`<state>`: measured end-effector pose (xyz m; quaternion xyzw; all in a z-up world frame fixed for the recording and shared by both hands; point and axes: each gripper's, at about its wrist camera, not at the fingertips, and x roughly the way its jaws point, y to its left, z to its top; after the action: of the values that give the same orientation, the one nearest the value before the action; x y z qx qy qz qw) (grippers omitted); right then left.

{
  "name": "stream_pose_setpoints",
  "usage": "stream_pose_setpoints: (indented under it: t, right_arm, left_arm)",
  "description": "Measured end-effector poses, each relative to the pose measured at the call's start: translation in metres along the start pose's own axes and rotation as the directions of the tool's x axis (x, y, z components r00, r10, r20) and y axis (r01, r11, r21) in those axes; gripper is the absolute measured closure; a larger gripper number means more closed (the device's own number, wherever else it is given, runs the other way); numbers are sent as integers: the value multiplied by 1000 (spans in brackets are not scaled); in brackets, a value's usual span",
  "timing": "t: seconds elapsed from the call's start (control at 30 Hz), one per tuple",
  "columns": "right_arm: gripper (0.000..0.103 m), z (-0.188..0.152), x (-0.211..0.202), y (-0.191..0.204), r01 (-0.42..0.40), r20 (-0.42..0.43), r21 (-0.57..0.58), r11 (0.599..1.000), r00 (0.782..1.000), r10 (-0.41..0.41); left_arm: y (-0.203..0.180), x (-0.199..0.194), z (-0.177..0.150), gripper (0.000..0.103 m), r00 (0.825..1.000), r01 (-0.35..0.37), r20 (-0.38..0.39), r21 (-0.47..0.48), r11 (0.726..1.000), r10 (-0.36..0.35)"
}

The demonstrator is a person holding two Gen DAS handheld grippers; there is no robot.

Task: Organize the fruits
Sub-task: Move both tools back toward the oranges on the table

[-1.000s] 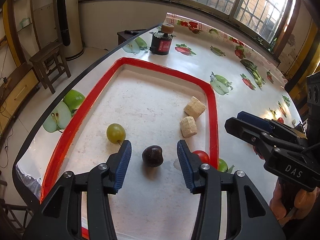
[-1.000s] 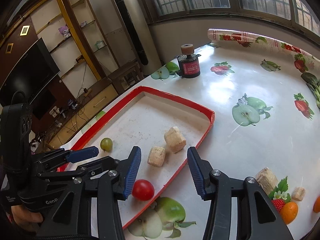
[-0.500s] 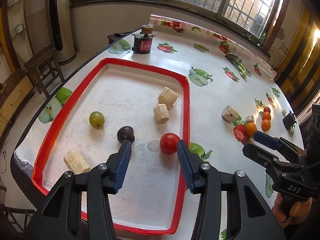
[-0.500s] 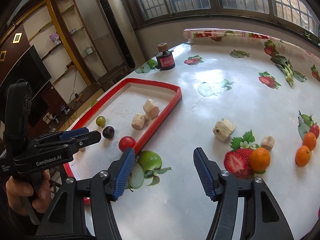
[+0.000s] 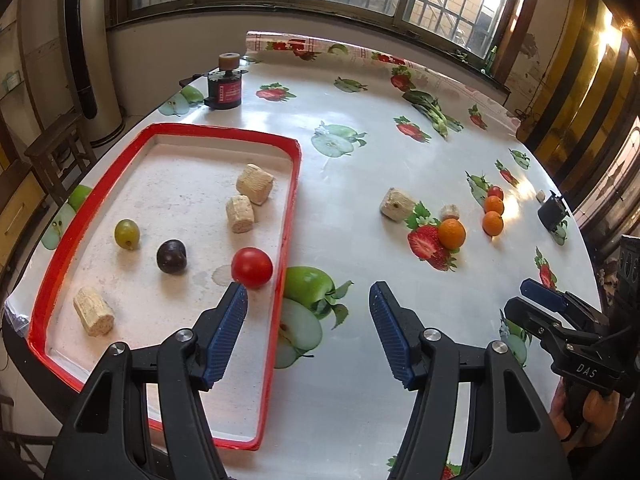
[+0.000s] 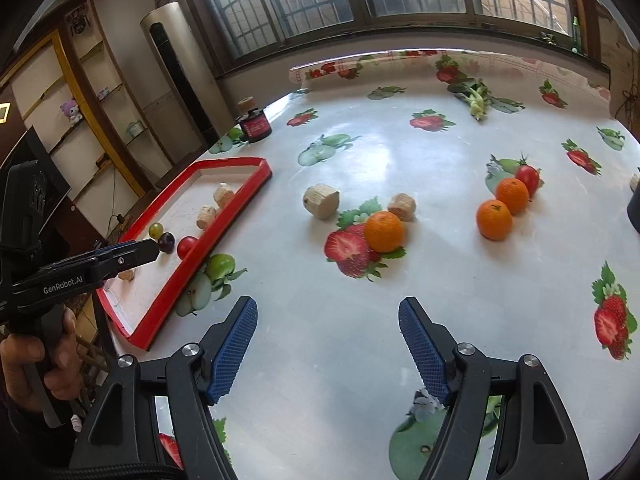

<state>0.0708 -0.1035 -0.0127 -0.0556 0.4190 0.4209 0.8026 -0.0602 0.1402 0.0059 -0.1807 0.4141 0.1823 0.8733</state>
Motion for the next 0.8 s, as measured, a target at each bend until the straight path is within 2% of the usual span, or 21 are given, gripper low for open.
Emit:
stream_pose_setpoints:
  t: [0.17,0.27,0.53,0.8]
  right_arm:
    - [29,-8,-13,-25,39,14,43,998,999,-40]
    - [38,-9,-17,-38,70,13,60,996,997,-71]
    - [50,-10,-17,-61,102,7,98,990,995,-103]
    - [51,-3,-6,-77,113,-5,120,986,994,-113]
  left_arm:
    - [-19,7,-3,41,1000,20,-20,31,999,-19]
    - [-29,10,-4,41,999,28,-30,46,999,-27]
    - [-45,20,1,41,998,43,-47,75,996,-39]
    - [-55,40,10,41,996,63,-65,86,994,-57]
